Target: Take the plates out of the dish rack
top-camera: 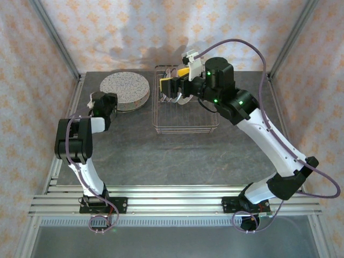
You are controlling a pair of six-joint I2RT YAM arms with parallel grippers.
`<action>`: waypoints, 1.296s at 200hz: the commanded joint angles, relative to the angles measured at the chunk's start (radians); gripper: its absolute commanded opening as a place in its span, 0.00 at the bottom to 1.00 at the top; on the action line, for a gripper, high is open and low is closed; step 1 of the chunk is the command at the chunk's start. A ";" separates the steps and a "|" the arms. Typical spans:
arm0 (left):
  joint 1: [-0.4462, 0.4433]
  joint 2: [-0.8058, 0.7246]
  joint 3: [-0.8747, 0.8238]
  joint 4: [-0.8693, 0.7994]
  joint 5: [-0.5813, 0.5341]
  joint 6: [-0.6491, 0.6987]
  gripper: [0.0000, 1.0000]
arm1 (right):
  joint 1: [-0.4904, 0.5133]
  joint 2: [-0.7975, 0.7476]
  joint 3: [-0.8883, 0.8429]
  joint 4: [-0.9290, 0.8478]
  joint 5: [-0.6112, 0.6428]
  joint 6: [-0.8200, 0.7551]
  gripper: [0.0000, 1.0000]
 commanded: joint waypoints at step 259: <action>0.033 0.127 0.087 0.057 0.086 0.051 0.16 | 0.006 -0.017 0.052 -0.052 0.049 0.023 0.88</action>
